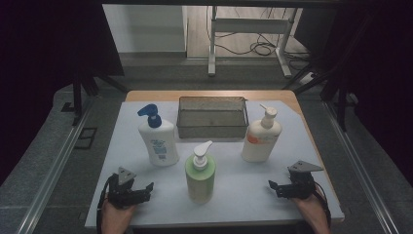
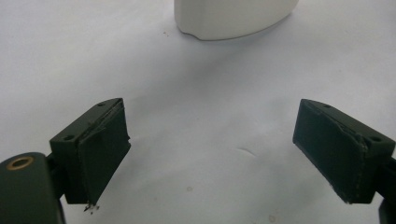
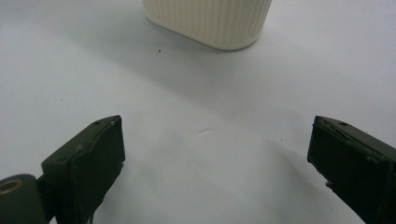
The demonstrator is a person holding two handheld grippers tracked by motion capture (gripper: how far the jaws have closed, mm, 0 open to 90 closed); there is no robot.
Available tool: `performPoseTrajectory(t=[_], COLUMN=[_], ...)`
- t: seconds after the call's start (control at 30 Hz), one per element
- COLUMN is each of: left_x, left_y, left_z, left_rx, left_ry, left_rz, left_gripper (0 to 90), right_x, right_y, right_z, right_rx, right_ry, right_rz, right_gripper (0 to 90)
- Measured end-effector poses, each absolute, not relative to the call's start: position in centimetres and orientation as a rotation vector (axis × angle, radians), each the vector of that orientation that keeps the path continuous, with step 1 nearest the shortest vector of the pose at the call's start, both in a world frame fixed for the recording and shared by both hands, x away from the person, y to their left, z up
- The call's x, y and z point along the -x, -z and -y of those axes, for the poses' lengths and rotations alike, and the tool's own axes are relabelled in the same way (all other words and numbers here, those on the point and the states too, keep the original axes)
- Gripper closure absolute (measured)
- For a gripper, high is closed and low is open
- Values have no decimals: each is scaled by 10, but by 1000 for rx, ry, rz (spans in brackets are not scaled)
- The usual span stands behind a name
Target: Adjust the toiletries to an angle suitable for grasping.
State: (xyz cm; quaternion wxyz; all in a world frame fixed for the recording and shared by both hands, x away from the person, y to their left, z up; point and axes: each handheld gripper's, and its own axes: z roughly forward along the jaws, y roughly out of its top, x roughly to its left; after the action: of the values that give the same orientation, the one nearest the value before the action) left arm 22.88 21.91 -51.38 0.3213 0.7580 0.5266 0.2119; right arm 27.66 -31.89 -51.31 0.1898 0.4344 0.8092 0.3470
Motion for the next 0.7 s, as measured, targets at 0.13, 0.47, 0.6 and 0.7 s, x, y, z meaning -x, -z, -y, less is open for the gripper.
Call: performPoseTrajectory(t=[0.13, 0.47, 0.6, 0.7], left_x=[-229, -230, -231, -231], left_y=[514, 515, 517, 518], left_z=[-219, -220, -219, -219], left_rx=[-1991, -1986, -1988, -1989], left_ry=[-565, -555, -546, -542], left_rz=[-1377, -1368, -1366, -1367], left_gripper=[105, 105, 105, 106], right_x=[-276, -276, -276, -276], right_y=[512, 514, 513, 514], right_z=[319, 319, 319, 319], right_rx=[-1219, -1208, -1199, -1191], right_ry=[-981, -1001, -1012, -1007], right_rz=[-2274, -2287, -2290, -2294], right_gripper=[43, 44, 45, 50])
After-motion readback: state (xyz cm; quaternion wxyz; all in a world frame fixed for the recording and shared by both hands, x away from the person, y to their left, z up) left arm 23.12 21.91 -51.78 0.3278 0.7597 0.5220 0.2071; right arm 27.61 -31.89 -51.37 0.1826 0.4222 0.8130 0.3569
